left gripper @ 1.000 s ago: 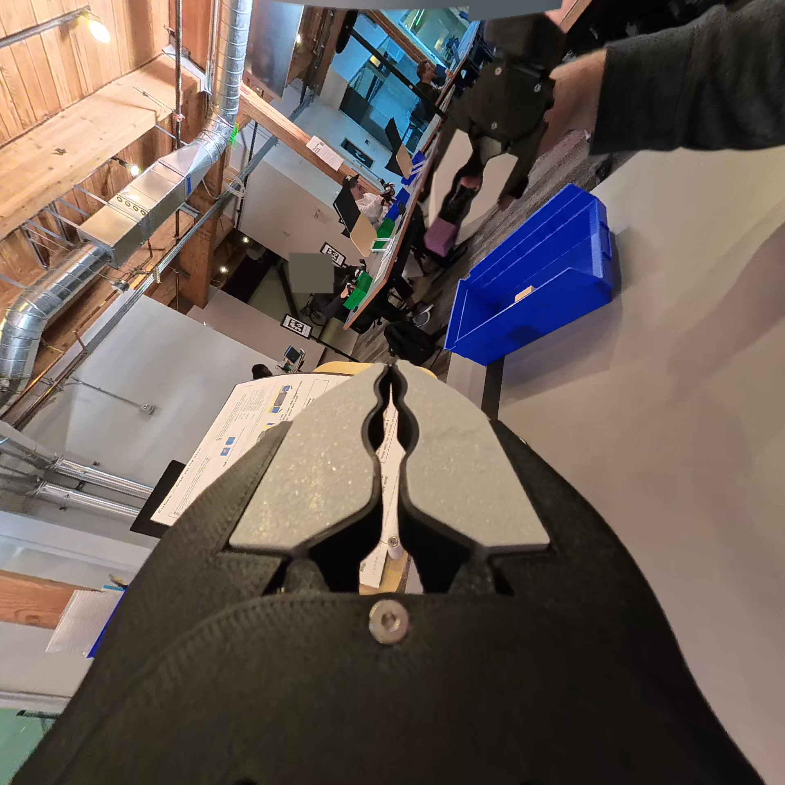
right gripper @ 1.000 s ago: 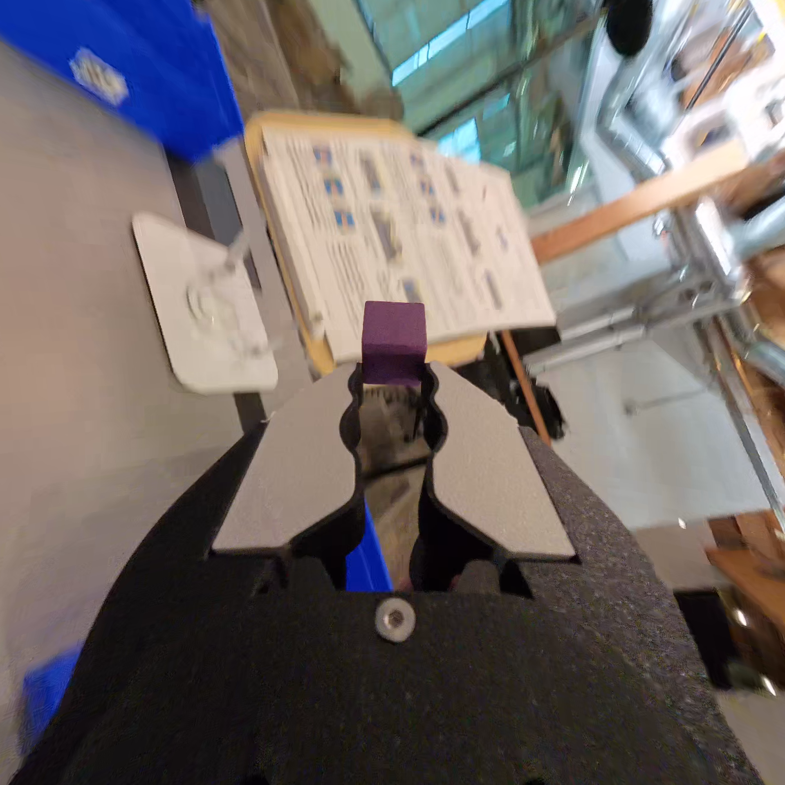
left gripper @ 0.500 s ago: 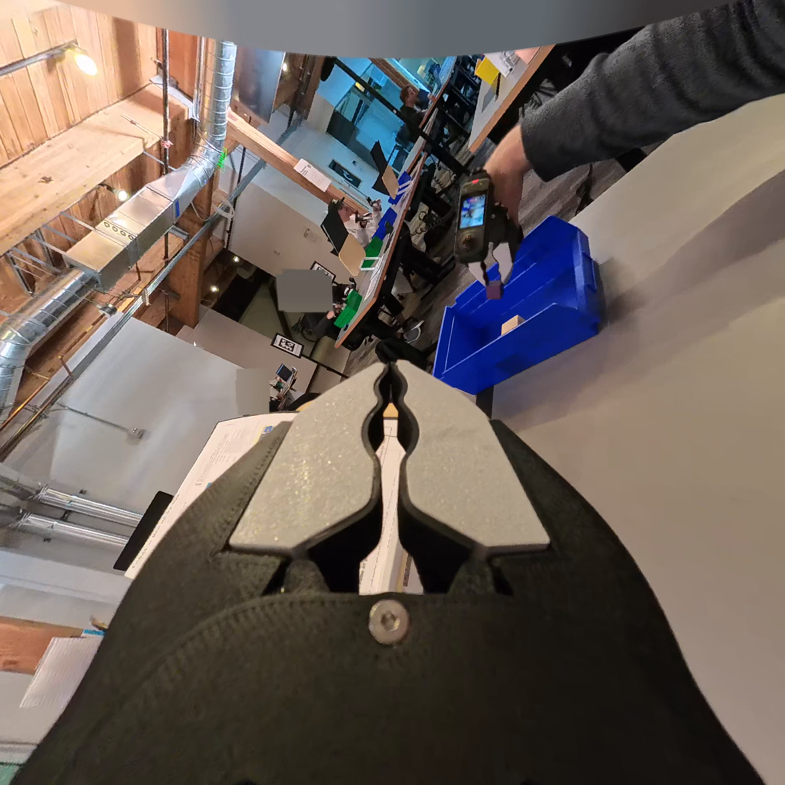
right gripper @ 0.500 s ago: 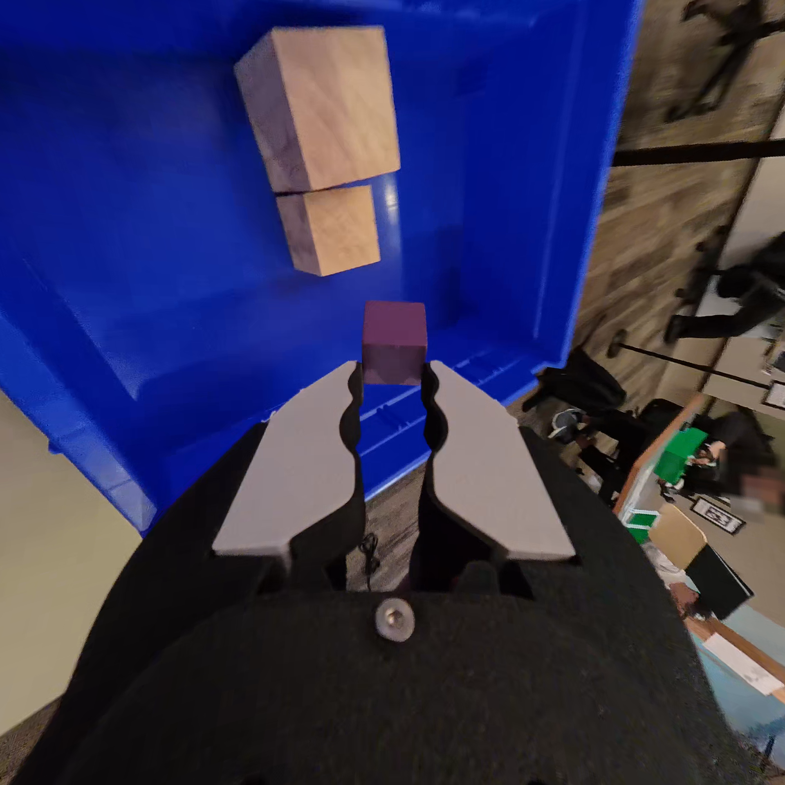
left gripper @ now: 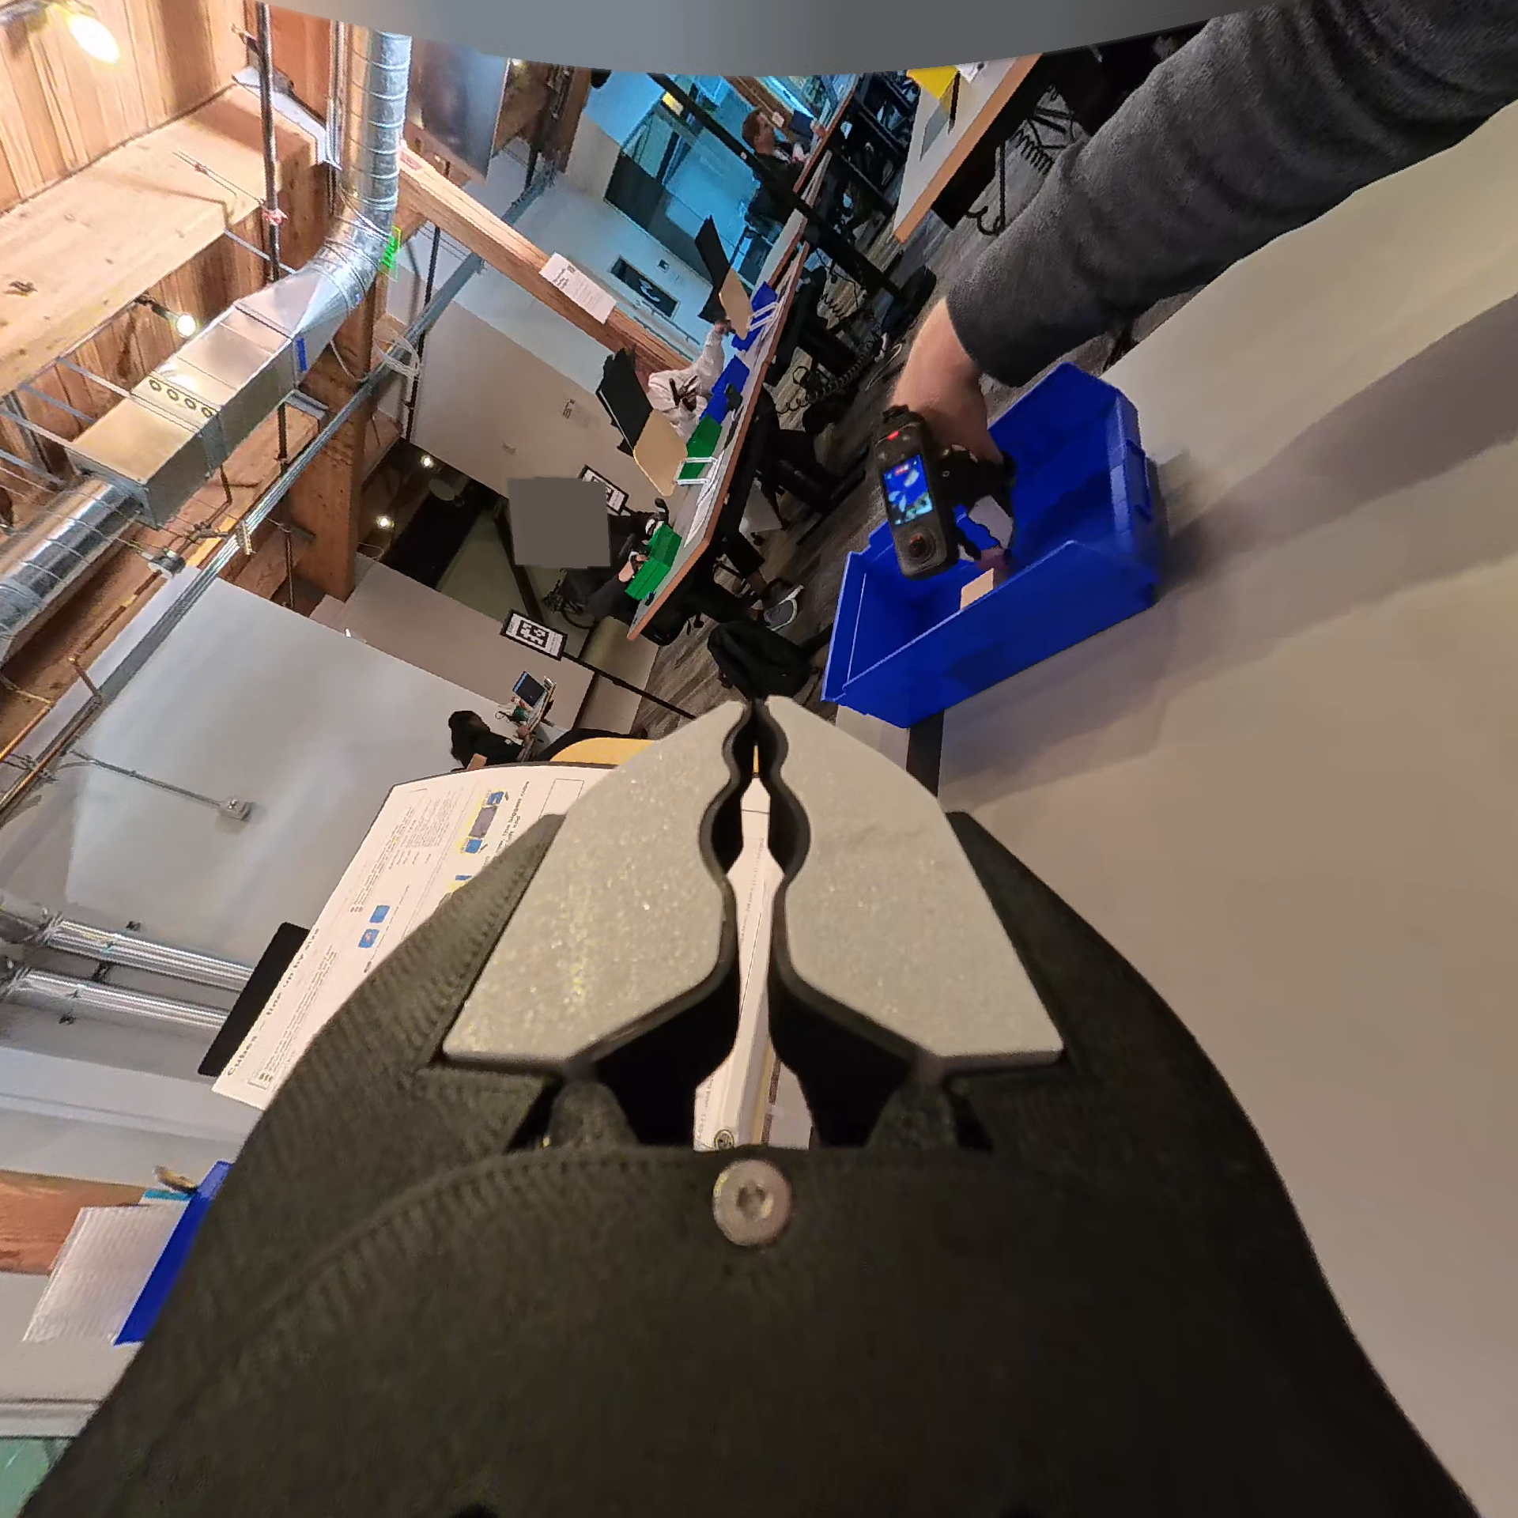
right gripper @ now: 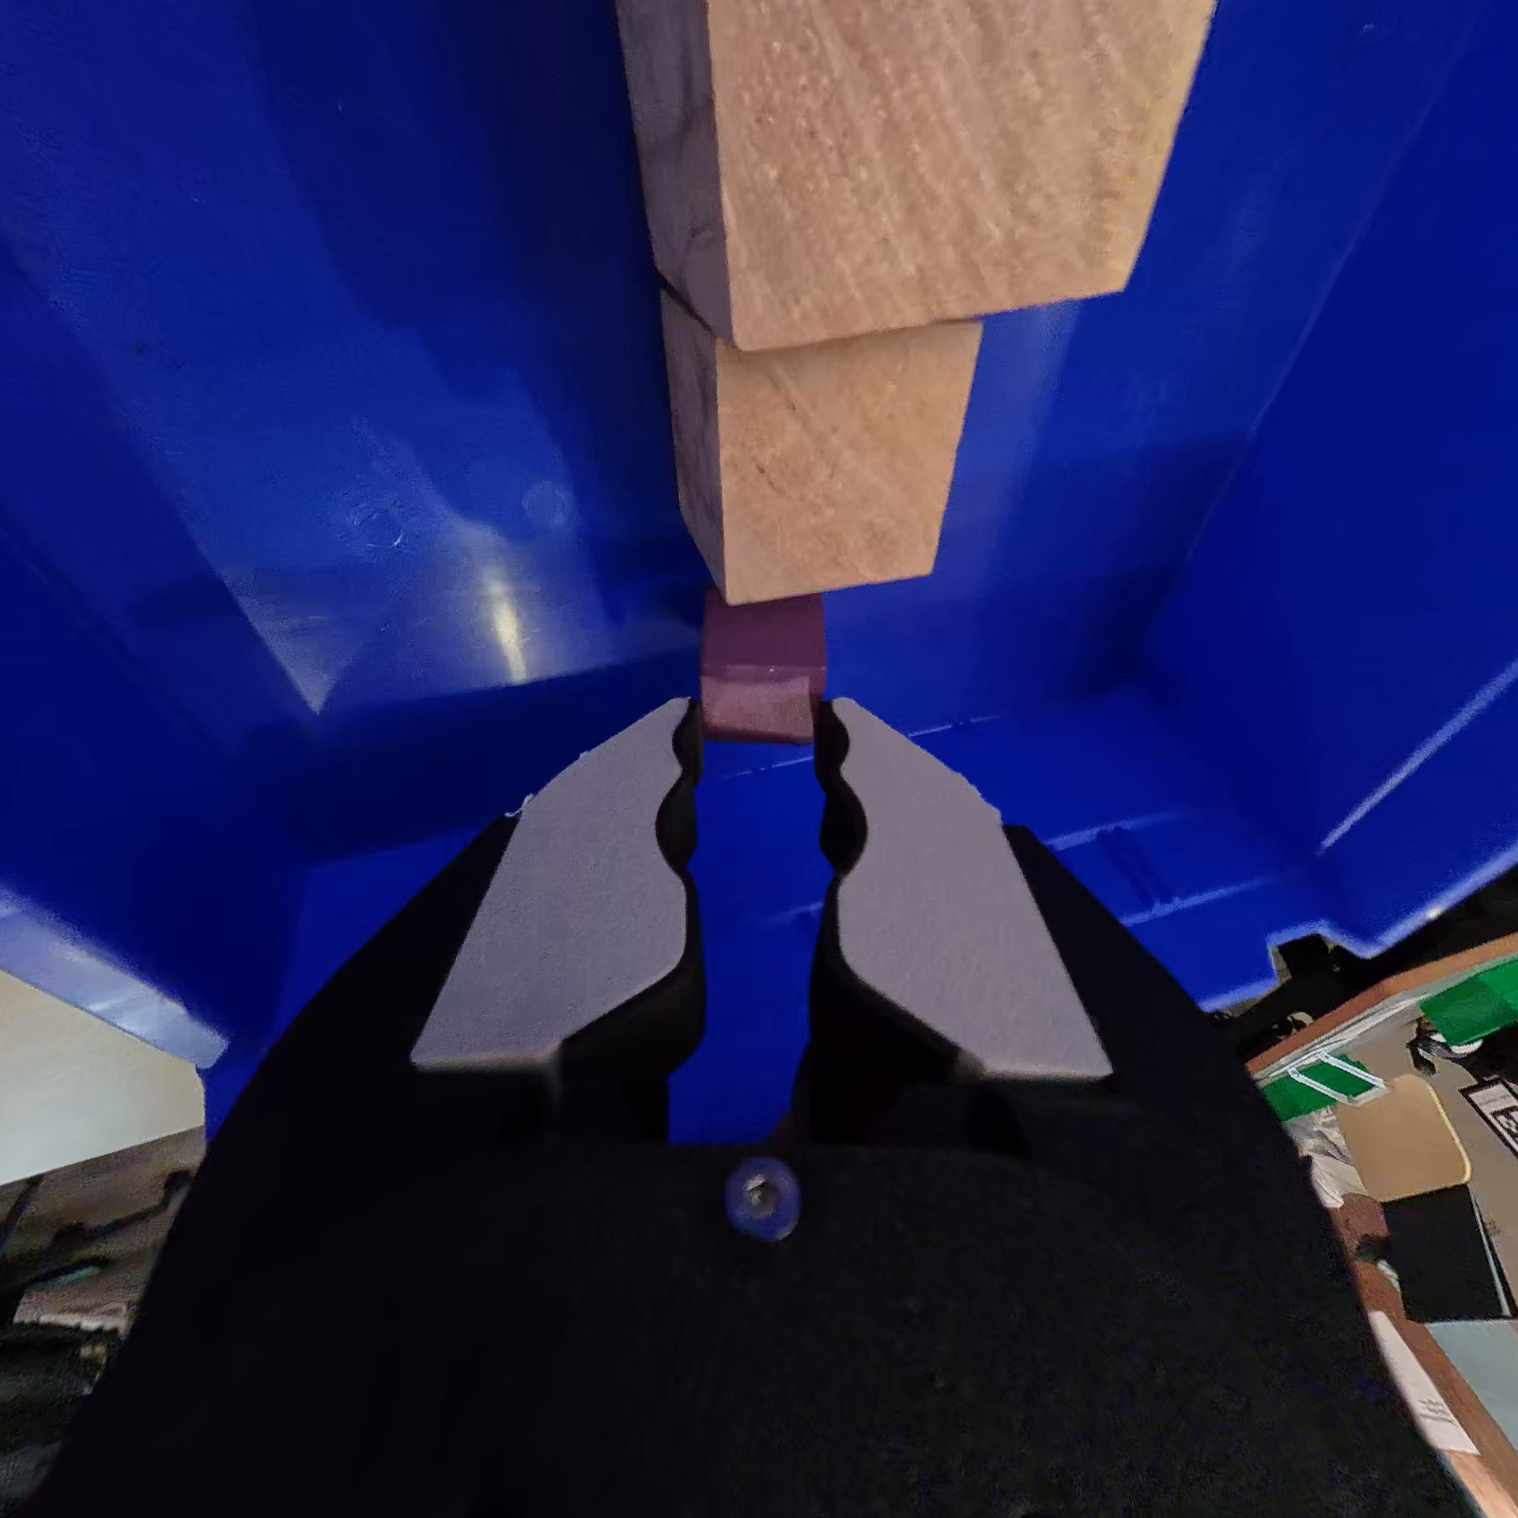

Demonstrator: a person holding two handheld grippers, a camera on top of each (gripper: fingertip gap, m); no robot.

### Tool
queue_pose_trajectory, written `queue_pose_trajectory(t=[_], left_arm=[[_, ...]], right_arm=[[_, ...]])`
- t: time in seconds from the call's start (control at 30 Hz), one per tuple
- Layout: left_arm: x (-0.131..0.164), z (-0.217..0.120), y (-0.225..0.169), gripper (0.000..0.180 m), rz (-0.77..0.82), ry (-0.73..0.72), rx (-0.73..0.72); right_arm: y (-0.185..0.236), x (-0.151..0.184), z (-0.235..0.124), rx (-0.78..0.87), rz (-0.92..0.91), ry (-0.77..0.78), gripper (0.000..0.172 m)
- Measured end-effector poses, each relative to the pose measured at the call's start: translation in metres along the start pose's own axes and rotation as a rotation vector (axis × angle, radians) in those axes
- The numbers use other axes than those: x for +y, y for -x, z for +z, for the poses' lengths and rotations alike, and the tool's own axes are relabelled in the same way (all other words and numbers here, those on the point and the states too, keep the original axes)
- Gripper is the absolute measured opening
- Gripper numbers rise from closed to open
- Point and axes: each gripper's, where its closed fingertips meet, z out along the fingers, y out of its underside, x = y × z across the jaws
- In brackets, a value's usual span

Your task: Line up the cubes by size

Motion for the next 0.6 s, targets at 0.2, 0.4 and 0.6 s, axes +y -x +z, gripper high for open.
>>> queue_pose_trajectory(t=[0.2,0.4,0.6], left_arm=[[0.002,0.004,-0.003,0.000,0.005,0.014,0.012],[0.002,0.005,-0.006,0.000,0.007,0.017,0.028],[0.004,0.006,-0.006,0.000,0.008,0.026,0.027]], right_arm=[[-0.002,-0.005,0.006,-0.032,-0.008,0.018,0.026],[-0.004,-0.008,0.008,-0.035,-0.028,0.029,0.032],[-0.018,-0.007,-0.017,0.080,0.000,0.008,0.040]])
